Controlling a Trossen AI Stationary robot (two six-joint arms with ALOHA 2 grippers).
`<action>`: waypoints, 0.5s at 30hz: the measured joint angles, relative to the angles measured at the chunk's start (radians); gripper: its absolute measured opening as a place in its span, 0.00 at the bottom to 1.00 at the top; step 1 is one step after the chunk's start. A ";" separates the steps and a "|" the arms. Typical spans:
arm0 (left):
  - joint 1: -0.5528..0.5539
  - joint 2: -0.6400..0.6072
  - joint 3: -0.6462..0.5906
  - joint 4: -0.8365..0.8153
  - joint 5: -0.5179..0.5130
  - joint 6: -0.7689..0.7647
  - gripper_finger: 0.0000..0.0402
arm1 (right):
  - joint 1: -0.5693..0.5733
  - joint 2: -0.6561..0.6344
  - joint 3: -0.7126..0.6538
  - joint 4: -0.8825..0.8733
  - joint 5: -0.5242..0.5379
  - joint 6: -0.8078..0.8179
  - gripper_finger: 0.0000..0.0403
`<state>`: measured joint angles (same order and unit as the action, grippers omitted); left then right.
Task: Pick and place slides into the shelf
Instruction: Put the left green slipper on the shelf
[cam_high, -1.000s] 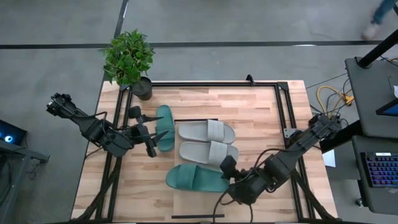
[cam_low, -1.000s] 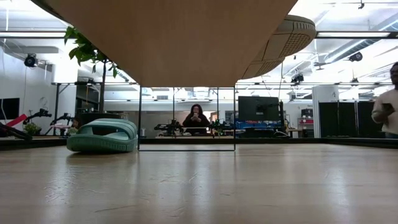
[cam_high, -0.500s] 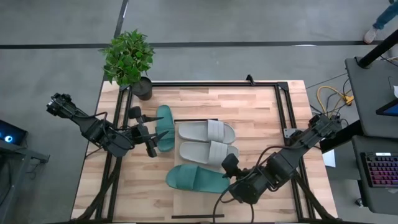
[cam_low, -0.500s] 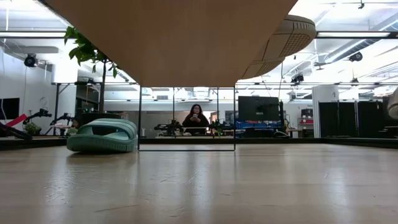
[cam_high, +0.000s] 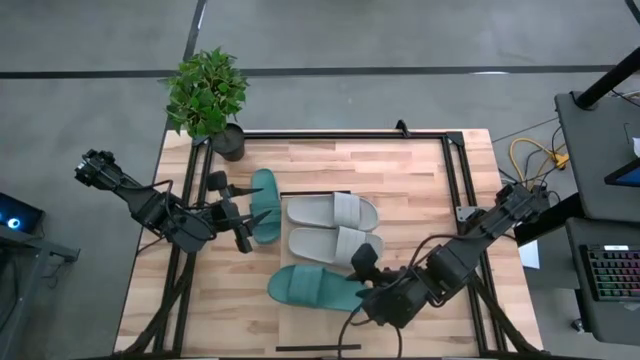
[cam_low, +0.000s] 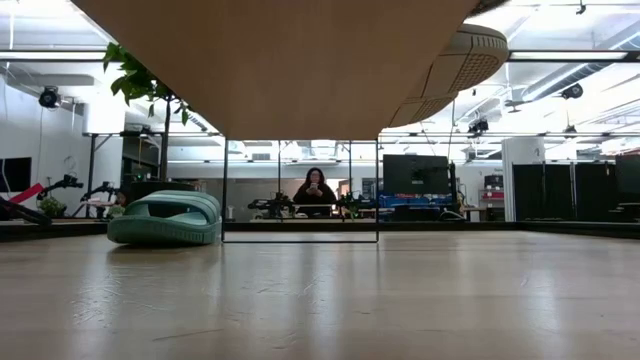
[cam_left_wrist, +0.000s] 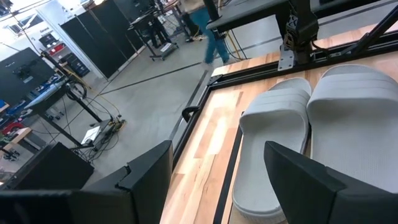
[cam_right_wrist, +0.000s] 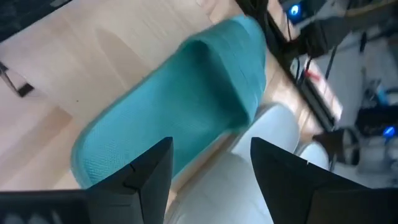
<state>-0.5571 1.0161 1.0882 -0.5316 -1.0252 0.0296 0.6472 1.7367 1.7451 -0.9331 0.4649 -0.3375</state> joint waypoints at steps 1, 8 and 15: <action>0.000 0.000 0.000 0.000 0.001 0.000 0.59 | 0.000 0.000 -0.007 0.016 0.003 -0.028 0.51; 0.000 -0.005 0.004 0.000 0.104 -0.006 0.59 | -0.006 0.001 -0.126 0.290 0.066 -0.170 0.51; 0.000 -0.016 0.006 0.000 0.243 -0.068 0.59 | -0.008 0.002 -0.258 0.530 0.190 -0.301 0.51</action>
<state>-0.5568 0.9997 1.0939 -0.5321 -0.7819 -0.0384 0.6388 1.7382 1.4870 -0.4035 0.6552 -0.6389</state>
